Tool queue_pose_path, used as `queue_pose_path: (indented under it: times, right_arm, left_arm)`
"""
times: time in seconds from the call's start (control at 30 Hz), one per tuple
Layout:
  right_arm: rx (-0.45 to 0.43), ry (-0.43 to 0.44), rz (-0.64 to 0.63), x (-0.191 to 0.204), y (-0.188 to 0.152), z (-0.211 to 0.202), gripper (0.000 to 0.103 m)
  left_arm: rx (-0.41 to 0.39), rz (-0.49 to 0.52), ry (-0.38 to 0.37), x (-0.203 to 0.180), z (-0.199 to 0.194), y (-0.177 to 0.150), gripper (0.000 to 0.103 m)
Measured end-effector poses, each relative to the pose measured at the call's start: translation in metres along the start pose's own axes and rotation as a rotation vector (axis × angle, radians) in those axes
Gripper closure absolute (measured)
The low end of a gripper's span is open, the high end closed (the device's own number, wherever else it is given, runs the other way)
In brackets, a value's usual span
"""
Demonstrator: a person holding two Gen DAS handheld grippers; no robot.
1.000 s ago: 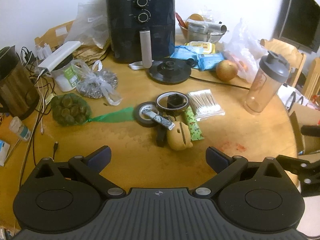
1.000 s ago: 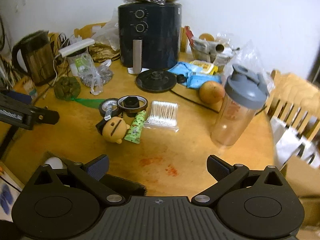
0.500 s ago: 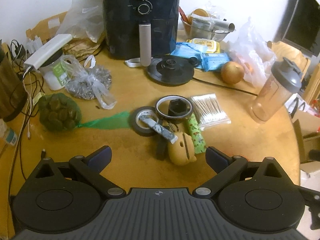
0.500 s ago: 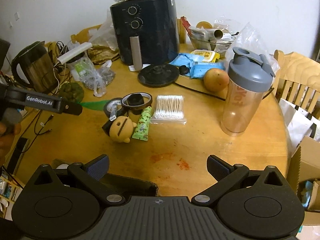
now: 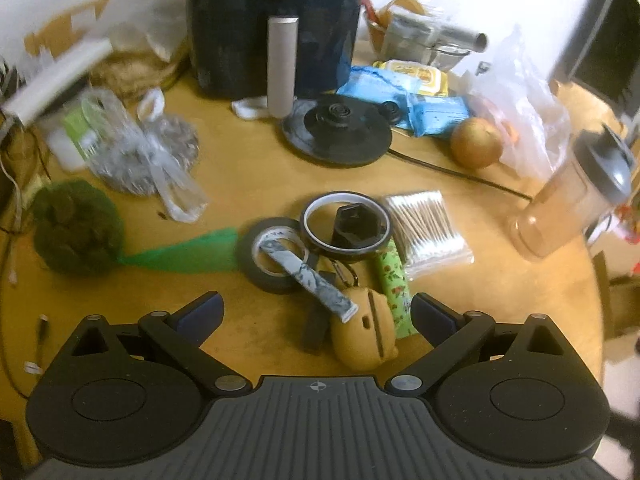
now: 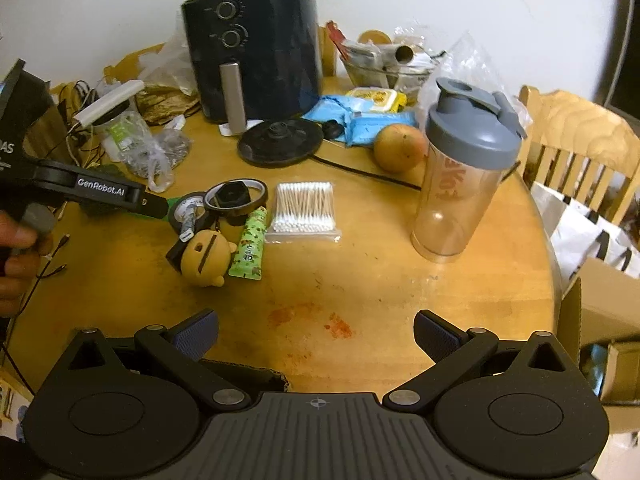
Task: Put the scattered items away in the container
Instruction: 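Close the left gripper on the grey marble-patterned strip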
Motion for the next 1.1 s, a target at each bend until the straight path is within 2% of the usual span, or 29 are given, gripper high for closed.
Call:
queue_pose_path:
  times: [0.07, 0.2, 0.27, 0.4, 0.43, 0.47, 0.53, 0.63, 0.77, 0.83, 1.1]
  right_arm:
    - [0.017, -0.011, 0.007, -0.002, -0.002, 0.003, 0.0]
    - [0.039, -0.002, 0.041, -0.004, -0.004, 0.005, 0.0]
    - [0.046, 0.004, 0.056, -0.005, -0.004, 0.005, 0.0]
    - [0.051, 0.006, 0.055, -0.004, -0.004, 0.005, 0.0]
    - [0.054, 0.003, 0.054, -0.004, -0.004, 0.006, 0.0]
    - [0.058, -0.002, 0.055, -0.004, -0.005, 0.006, 0.0]
    - [0.064, -0.007, 0.064, -0.005, -0.006, 0.006, 0.0]
    - [0.073, -0.018, 0.078, -0.008, -0.009, 0.005, 0.0]
    - [0.082, -0.031, 0.09, -0.012, -0.013, 0.005, 0.0]
    - [0.086, -0.038, 0.092, -0.013, -0.014, 0.006, 0.0]
    - [0.09, -0.035, 0.082, -0.014, -0.014, 0.007, 0.0]
  left_arm:
    - [0.019, -0.034, -0.014, 0.005, 0.01, 0.002, 0.023]
    - [0.074, -0.09, -0.017, 0.013, 0.034, 0.004, 0.026]
    - [0.098, -0.13, -0.019, 0.019, 0.046, 0.004, 0.038]
    - [0.151, -0.217, -0.019, 0.03, 0.068, 0.004, 0.042]
    - [0.16, -0.236, -0.017, 0.032, 0.072, 0.004, 0.047]
    - [0.169, -0.255, -0.019, 0.034, 0.076, 0.004, 0.057]
    - [0.196, -0.295, -0.026, 0.038, 0.085, 0.002, 0.059]
    - [0.191, -0.324, -0.035, 0.039, 0.088, 0.006, 0.063]
    - [0.217, -0.336, -0.016, 0.04, 0.092, 0.008, 0.078]
    - [0.237, -0.347, -0.017, 0.04, 0.093, 0.008, 0.082]
    - [0.256, -0.304, 0.021, 0.034, 0.091, 0.007, 0.085]
Point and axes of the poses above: each gripper's, at about its wrist camera, not at the fingertips, and z roughly the way its jaws point, x to its left, y to its top, the point moved 6 cm from there along z, roughly the way its jaws point, and after that the axes turned 9 degrees about -x, right-handed, at the moved point
